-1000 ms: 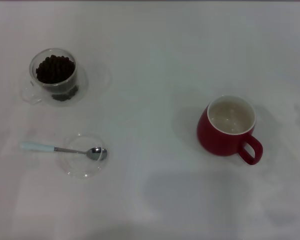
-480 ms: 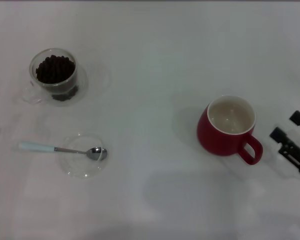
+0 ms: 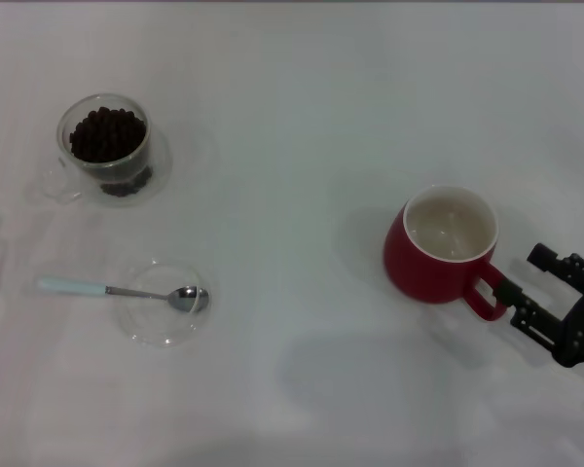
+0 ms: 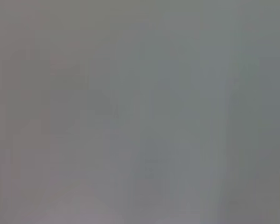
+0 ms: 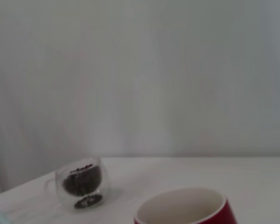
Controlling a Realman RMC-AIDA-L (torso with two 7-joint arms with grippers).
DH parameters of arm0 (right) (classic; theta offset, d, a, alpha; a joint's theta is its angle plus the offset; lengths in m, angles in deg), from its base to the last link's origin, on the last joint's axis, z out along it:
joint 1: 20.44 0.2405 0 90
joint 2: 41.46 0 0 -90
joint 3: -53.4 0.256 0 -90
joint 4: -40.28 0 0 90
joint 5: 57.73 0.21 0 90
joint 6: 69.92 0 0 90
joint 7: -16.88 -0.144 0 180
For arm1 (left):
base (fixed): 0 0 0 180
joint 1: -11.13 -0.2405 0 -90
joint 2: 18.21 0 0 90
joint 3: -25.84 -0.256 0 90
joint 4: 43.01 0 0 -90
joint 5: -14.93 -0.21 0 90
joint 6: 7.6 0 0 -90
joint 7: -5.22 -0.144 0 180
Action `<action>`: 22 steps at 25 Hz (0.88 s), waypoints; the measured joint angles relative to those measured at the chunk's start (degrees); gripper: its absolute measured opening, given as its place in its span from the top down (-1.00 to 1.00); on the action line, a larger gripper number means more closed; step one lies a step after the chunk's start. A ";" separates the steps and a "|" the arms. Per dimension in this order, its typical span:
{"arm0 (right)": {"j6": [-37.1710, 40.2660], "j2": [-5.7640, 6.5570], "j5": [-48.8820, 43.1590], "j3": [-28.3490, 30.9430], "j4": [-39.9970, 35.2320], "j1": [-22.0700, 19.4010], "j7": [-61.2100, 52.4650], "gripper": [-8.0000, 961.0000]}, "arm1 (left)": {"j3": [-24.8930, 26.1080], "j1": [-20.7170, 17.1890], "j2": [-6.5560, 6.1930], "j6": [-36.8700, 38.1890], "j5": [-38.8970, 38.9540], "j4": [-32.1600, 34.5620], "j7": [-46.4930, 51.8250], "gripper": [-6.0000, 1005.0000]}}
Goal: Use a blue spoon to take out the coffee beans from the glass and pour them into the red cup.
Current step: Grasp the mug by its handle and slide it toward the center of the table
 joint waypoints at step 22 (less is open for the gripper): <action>-8.04 0.20 -4.26 -0.14 -3.85 0.63 -2.89 -0.17 | 0.00 0.92 -0.08 -0.06 0.00 0.00 -0.01 -0.10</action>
